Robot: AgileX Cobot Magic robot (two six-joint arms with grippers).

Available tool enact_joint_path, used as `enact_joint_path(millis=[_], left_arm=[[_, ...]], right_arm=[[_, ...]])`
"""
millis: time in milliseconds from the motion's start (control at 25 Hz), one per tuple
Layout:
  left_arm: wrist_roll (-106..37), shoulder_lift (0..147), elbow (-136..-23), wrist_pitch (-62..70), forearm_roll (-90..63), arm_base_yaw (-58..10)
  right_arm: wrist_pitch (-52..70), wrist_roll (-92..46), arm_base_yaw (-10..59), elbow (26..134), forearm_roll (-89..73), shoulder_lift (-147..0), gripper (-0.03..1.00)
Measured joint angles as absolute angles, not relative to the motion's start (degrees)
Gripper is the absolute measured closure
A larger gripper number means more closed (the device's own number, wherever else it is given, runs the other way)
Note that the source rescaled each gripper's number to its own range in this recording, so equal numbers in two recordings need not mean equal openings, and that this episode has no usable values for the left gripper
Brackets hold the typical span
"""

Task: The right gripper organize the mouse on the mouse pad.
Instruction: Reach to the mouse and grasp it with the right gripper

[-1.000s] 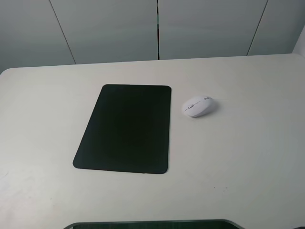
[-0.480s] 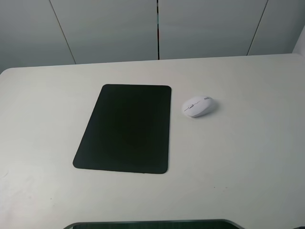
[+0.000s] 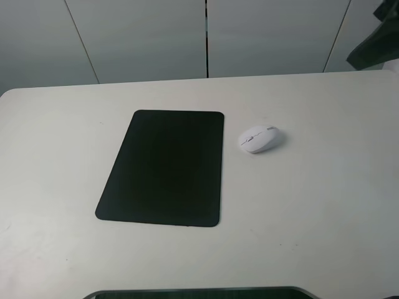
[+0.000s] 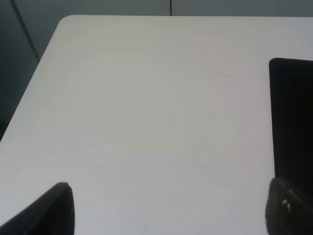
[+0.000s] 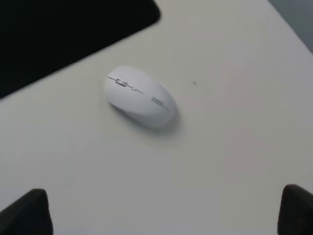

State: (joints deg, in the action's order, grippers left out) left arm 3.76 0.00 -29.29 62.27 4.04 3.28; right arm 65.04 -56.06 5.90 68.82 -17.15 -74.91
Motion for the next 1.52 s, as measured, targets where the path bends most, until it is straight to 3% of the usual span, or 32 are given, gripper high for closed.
enact_joint_path(millis=[560, 1000, 1520], left_arm=[[3.8, 0.0, -29.3, 62.3, 4.0, 3.3], [3.8, 0.0, -29.3, 62.3, 4.0, 3.3], [3.8, 0.0, -29.3, 62.3, 4.1, 3.3]], right_arm=[[63.8, -72.5, 13.7, 73.6, -17.3, -93.2, -0.03], [58.9, -89.6, 16.8, 74.6, -17.1, -102.5, -0.03], [52.9, -98.8, 17.8, 74.6, -13.7, -111.1, -0.03]])
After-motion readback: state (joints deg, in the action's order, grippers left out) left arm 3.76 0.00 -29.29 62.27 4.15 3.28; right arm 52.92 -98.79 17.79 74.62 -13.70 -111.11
